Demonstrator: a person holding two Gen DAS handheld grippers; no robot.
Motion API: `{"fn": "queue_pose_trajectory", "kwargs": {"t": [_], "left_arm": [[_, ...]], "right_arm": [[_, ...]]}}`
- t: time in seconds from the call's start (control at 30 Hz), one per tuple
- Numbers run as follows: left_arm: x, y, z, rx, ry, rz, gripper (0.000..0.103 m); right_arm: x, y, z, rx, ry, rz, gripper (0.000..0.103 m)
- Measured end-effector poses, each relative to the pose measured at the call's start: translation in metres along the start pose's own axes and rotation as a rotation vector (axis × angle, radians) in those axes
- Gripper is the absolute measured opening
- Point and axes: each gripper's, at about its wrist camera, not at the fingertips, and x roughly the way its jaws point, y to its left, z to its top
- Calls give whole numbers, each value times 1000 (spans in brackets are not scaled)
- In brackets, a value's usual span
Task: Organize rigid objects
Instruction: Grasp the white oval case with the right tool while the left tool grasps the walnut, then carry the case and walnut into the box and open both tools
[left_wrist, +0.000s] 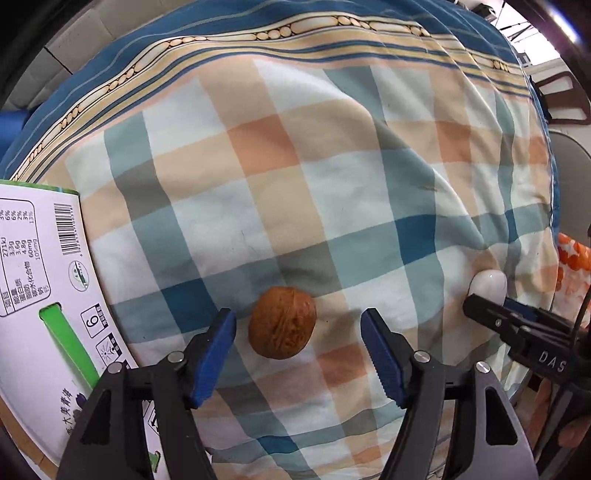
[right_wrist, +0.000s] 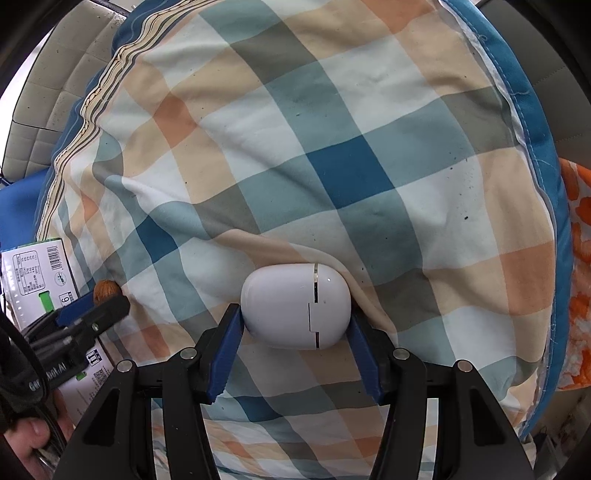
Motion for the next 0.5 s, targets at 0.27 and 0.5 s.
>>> {"fn": "queue_pose_trajectory", "kwargs": {"t": [0.27,0.5], "left_arm": [[11,-3,-14,-1,-25,44,32],[-4,-16,-26,0,-88,43,32]], "right_arm": [[5,21,9,5,-4,-35,61],[8,36,4,-14,-34,-74,60]]}}
